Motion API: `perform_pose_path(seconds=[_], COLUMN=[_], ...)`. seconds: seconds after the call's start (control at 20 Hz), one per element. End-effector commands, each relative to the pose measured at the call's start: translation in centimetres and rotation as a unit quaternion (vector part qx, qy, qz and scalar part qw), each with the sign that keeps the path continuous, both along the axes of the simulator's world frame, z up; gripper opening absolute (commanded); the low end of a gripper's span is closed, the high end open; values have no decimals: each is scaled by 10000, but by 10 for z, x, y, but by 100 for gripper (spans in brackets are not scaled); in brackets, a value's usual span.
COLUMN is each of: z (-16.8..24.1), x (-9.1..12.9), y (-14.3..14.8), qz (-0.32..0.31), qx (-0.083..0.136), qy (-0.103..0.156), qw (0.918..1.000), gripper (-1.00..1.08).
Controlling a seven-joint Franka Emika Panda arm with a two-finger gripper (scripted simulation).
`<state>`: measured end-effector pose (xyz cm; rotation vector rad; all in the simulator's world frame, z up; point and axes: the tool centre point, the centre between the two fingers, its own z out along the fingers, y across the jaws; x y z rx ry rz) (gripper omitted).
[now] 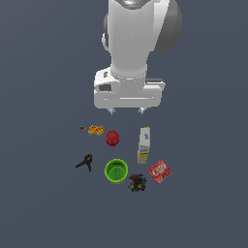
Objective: Pick up a designated object from a clutter of objects.
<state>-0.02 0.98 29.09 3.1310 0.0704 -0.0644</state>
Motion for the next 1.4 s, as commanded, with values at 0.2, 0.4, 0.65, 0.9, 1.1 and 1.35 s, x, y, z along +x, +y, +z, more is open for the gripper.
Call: perform_pose_path(seconds=[0.2,0.4,0.65,0.9,1.1,1.35], z=[-2,-8,-9,-10,-13,-19], x=[-3,-9,-11,-9,-4,5], y=[0,0,0,0,1,3], qz=[-46,-153,-178,-239,-401,-731], qx=[38,127,147,146,143,137], qy=[55,183,212,209,202,189], qw=[10000,9996,9995,9994,9989,9970], gripper=[100,100,100,100,100,100])
